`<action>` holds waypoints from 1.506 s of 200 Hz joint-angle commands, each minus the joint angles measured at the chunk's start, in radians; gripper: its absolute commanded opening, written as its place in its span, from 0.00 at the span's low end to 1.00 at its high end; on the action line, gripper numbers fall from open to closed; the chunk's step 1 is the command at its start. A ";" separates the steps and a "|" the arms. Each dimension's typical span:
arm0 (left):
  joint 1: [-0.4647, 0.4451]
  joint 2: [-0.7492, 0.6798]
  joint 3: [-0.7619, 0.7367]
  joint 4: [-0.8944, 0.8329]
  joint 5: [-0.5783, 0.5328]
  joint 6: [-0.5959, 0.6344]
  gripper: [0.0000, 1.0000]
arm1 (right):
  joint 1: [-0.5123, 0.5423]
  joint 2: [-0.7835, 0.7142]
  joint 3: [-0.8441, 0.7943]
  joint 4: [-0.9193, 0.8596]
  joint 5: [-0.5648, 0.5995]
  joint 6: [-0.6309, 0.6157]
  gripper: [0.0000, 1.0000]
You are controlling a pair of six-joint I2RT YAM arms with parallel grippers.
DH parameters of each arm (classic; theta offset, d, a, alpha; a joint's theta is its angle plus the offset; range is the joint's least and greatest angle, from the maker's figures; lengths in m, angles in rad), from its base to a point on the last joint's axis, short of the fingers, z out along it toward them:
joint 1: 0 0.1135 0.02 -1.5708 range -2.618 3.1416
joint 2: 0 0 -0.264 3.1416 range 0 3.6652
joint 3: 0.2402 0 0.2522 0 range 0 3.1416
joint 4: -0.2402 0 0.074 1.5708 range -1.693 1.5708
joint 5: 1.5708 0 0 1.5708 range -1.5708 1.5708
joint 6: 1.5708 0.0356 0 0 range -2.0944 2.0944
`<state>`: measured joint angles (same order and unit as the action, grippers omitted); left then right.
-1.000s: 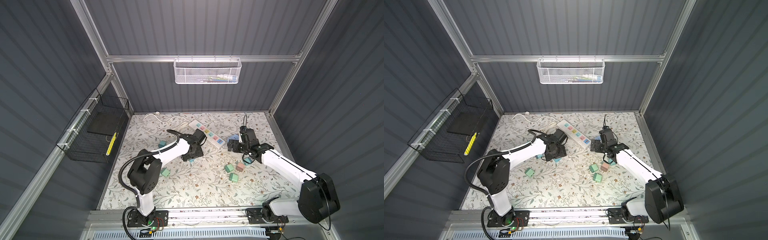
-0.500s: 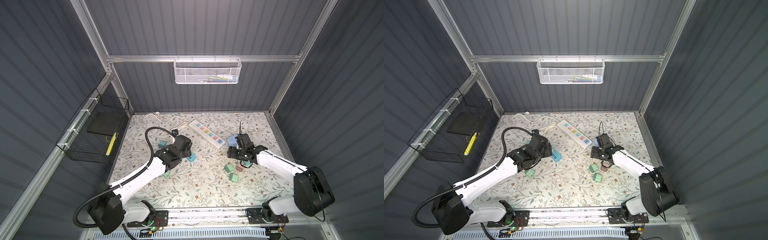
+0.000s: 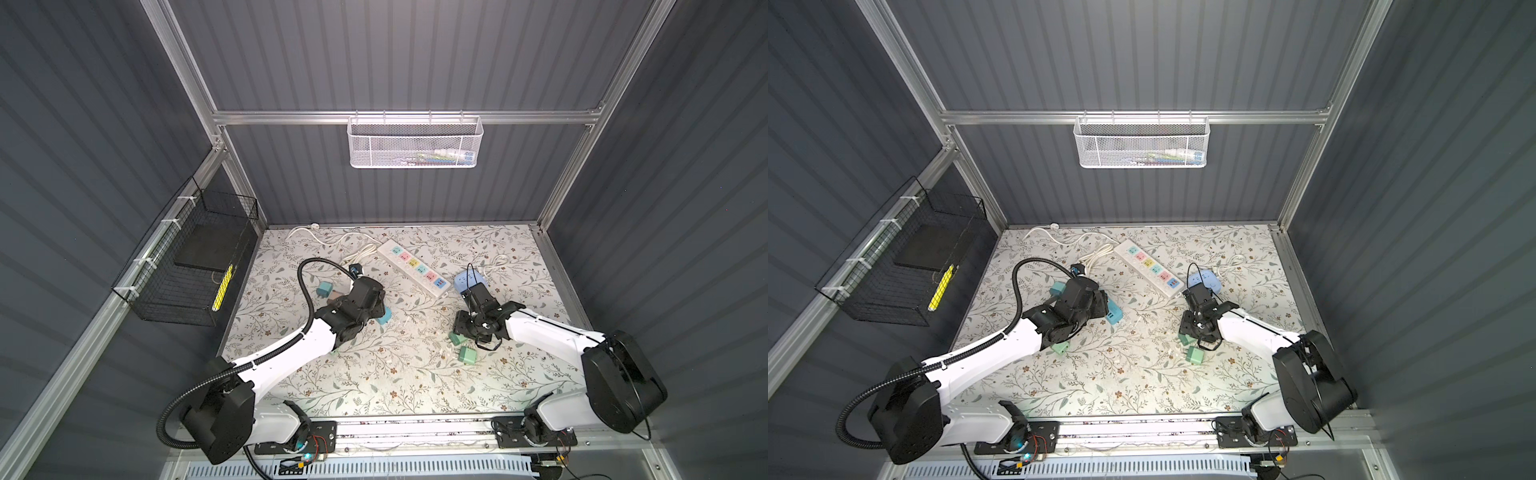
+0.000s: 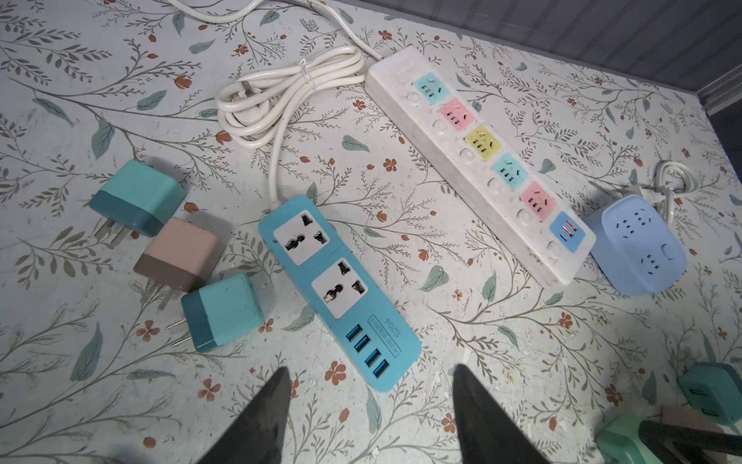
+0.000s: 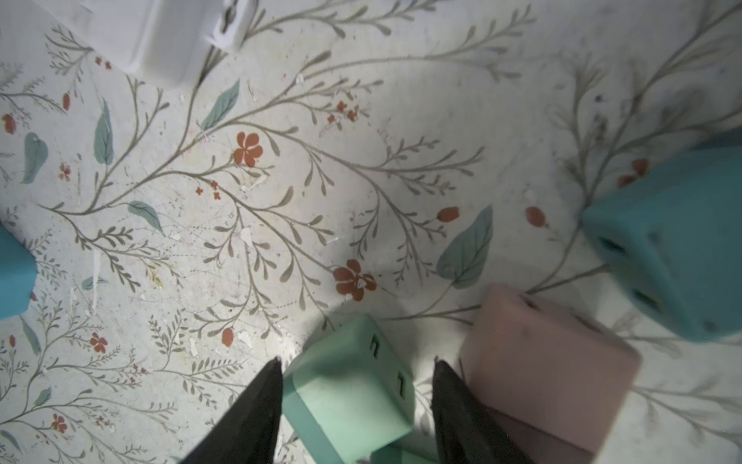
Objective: Insert the plug
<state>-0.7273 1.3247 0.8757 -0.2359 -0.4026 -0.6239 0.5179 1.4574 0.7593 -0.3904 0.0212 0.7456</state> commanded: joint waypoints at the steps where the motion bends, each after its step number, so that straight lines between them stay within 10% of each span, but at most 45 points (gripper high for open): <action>1: -0.003 -0.003 -0.002 0.016 0.014 0.045 0.65 | 0.034 0.047 0.044 -0.004 -0.046 0.041 0.61; 121: -0.003 -0.047 -0.029 -0.023 -0.038 0.067 0.66 | 0.139 0.050 0.120 0.052 -0.102 0.040 0.63; 193: -0.032 0.082 0.126 -0.130 0.271 0.318 0.93 | -0.016 -0.237 -0.005 0.041 -0.018 -0.216 0.87; 249: -0.234 0.343 0.354 -0.335 0.264 0.491 0.65 | -0.233 -0.395 -0.063 -0.026 -0.128 -0.245 0.64; 301: -0.376 0.573 0.584 -0.455 0.205 0.616 0.64 | -0.272 -0.447 -0.113 -0.004 -0.131 -0.201 0.52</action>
<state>-1.0630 1.8236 1.3560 -0.5842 -0.1669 -0.1040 0.2623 1.0328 0.6807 -0.4038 -0.0898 0.5270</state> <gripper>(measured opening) 0.638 0.511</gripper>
